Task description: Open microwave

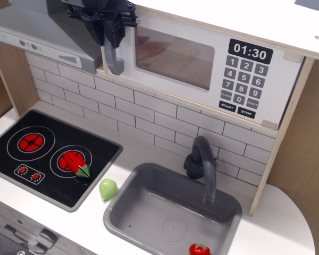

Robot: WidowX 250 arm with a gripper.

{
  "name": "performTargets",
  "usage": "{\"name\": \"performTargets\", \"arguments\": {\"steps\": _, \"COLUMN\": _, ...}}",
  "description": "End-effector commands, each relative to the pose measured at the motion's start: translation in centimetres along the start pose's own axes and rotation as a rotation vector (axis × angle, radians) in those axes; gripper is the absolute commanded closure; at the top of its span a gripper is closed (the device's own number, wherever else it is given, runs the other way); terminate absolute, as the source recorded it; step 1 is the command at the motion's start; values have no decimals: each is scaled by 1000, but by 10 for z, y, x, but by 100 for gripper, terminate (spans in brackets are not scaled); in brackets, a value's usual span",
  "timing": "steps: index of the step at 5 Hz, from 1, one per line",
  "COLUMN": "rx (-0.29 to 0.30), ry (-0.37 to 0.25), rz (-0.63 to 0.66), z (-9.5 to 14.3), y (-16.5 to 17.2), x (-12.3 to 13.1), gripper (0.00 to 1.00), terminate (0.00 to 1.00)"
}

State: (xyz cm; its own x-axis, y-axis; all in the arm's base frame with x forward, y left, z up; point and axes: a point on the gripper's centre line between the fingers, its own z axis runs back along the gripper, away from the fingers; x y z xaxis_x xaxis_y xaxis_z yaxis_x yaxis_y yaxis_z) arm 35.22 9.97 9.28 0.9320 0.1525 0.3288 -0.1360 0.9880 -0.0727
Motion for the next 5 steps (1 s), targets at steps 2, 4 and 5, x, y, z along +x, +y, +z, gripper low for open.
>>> {"name": "performTargets", "arguments": {"steps": 2, "rx": -32, "ry": -18, "rz": -77, "z": 40, "y": -23, "x": -56, "gripper": 100, "terminate": 0}}
{"name": "performTargets", "arguments": {"steps": 4, "rx": -57, "ry": 140, "rz": -83, "z": 63, "y": -28, "x": -110, "gripper": 0, "terminate": 0}}
{"name": "performTargets", "arguments": {"steps": 5, "rx": -28, "ry": 197, "rz": 11, "z": 65, "y": 1, "x": -116, "gripper": 0, "terminate": 0}}
